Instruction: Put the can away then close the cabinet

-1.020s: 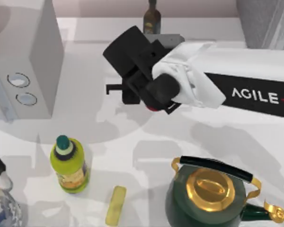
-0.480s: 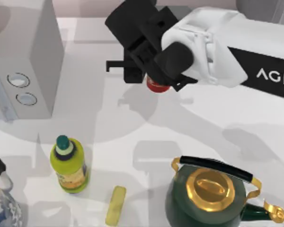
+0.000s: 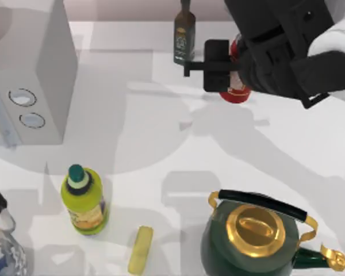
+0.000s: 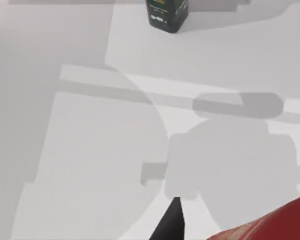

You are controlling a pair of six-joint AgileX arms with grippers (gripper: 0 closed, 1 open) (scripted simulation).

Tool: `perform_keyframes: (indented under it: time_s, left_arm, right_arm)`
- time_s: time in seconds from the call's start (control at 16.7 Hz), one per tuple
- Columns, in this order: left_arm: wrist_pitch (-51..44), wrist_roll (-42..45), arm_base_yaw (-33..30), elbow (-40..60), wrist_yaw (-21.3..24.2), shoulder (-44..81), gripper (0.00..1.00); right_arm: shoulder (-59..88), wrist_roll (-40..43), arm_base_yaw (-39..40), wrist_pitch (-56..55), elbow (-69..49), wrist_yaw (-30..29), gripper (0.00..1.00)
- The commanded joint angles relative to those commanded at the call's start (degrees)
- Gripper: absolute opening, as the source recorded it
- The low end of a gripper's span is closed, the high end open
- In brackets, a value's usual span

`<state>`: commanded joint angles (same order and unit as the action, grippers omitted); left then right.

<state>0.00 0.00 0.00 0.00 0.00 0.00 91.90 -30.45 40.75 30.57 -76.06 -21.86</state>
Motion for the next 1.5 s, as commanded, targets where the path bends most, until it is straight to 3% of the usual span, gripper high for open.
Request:
perform_keyframes:
  time_s: [0.36, 0.66, 0.96, 1.2, 1.5]
  left_arm:
    - [0.0, 0.0, 0.0, 0.0, 0.0, 0.0, 1.0]
    - [0.0, 0.0, 0.0, 0.0, 0.0, 0.0, 1.0]
    - [0.0, 0.0, 0.0, 0.0, 0.0, 0.0, 1.0]
    - [0.0, 0.0, 0.0, 0.0, 0.0, 0.0, 1.0]
    - [0.0, 0.0, 0.0, 0.0, 0.0, 0.0, 1.0]
  right_arm:
    - [-24.28, 10.4, -11.02, -8.11, 21.78, 6.38, 0.0]
    - [-55.74, 13.98, -19.7, -15.7, 40.85, 11.5, 0.0]
    - [-80.39, 22.63, -32.77, -26.61, 63.66, 15.42, 0.0]
    - [-90.26, 29.22, -39.52, -30.34, 74.14, 20.2, 0.0]
    - [-91.9, 30.45, -40.75, -30.57, 76.06, 21.86, 0.0]
